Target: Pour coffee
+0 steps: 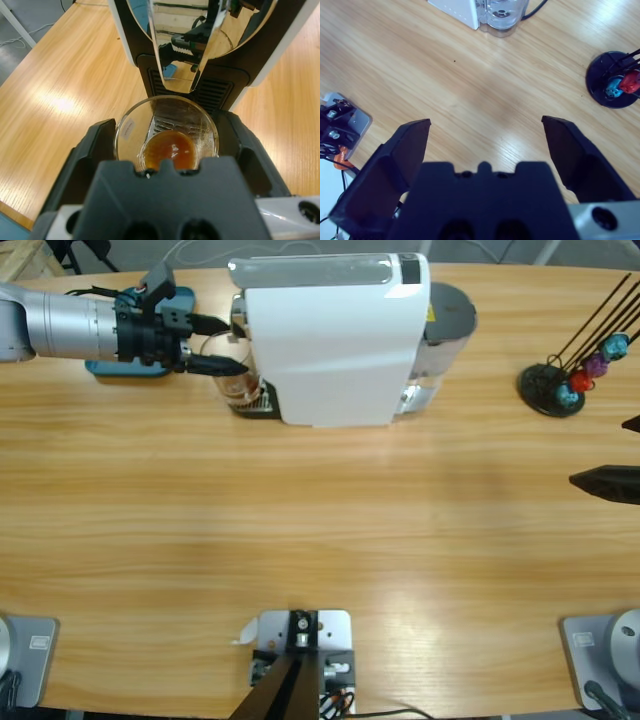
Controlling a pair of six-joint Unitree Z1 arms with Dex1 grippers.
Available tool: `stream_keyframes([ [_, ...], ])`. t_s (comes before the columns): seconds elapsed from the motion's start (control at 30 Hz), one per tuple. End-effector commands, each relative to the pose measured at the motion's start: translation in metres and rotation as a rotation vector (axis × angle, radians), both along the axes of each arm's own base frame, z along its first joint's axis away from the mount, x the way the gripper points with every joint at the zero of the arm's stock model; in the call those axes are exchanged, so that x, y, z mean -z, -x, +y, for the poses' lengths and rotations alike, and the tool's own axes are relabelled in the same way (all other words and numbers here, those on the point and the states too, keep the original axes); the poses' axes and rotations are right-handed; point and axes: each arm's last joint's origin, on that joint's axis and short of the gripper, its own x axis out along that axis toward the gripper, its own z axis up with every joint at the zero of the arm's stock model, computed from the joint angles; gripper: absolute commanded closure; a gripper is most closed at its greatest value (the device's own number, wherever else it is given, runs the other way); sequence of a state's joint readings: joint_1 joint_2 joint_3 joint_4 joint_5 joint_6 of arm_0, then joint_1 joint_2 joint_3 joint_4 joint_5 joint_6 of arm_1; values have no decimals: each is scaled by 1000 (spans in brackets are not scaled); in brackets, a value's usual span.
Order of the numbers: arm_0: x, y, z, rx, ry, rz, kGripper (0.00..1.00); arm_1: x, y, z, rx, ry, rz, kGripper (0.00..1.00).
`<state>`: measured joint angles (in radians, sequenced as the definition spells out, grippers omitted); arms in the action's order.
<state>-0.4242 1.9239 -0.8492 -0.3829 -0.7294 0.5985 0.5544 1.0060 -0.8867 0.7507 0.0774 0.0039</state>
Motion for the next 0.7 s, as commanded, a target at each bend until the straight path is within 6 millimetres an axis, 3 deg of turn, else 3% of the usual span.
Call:
stream_keyframes([
  [0.03, -6, 10, 23, -58, -7, -19, 1000, 6, -4, 0, 10, 30, 34, 0],
  [0.2, -22, 10, 59, -188, 7, -39, 1000, 6, -3, 0, 10, 30, 33, 0],
  [0.4, -39, -6, 91, -541, -7, -93, 1000, 6, -3, 0, 10, 29, 32, 0],
  [0.53, -27, -31, 108, -812, 32, -98, 1000, 6, -3, 0, 10, 29, 32, 0],
  [0.7, -8, -61, 107, -940, 52, -97, 1000, 6, -5, 1, 10, 32, 37, 0],
])
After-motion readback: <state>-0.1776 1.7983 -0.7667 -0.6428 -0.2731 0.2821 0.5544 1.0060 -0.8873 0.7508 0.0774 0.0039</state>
